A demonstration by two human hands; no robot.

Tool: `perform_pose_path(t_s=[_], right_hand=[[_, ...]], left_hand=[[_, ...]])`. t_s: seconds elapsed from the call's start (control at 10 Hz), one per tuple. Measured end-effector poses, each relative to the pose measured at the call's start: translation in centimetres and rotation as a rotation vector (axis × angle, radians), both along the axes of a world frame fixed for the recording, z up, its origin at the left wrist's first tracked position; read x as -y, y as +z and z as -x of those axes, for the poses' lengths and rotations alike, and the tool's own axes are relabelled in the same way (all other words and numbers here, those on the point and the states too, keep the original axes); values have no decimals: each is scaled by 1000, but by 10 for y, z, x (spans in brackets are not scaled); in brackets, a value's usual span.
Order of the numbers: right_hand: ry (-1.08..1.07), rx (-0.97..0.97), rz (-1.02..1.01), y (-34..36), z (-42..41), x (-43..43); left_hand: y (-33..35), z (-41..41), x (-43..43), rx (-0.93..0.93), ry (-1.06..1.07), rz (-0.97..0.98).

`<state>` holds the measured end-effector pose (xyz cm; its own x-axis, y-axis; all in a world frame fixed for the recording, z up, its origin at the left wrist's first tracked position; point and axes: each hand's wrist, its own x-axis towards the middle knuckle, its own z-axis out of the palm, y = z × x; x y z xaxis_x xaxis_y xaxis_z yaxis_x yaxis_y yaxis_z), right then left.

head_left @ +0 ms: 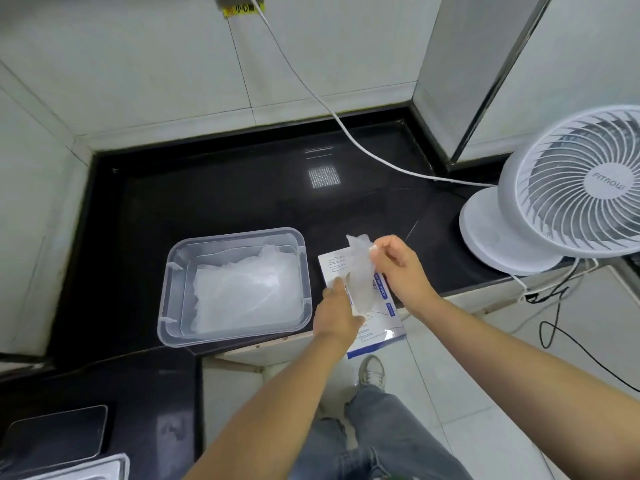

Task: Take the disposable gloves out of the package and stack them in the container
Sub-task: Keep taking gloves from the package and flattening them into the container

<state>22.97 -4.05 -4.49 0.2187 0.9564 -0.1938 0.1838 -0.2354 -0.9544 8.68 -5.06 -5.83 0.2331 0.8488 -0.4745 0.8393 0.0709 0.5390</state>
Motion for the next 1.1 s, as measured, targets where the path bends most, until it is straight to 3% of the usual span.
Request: perform_pose_path(t_s=[0.1, 0.2, 0.4, 0.5, 0.6, 0.8, 0.9, 1.0, 1.1], right_hand=[[-138, -179, -52, 15, -1, -11], [-97, -222, -42, 33, -4, -23], [-47, -349, 164, 31, -4, -20], [-90, -459, 284, 27, 1, -17], [62, -489, 270, 28, 9, -14], [198, -260, 163, 36, 36, -7], [268, -195, 284, 24, 45, -12], [418, -777, 64, 35, 66, -12], [184, -426, 167, 57, 85, -9]], left_hand=[[-5, -1, 0, -33, -23, 0], [-6, -2, -3, 20, 7, 52], [14, -6, -19, 379, 187, -17], [43, -6, -36, 607, 433, 64], [63, 6, -49, 787, 546, 132], [82, 56, -54, 1083, 605, 392], [76, 79, -53, 864, 591, 372], [73, 91, -50, 669, 664, 188], [71, 103, -50, 546, 631, -64]])
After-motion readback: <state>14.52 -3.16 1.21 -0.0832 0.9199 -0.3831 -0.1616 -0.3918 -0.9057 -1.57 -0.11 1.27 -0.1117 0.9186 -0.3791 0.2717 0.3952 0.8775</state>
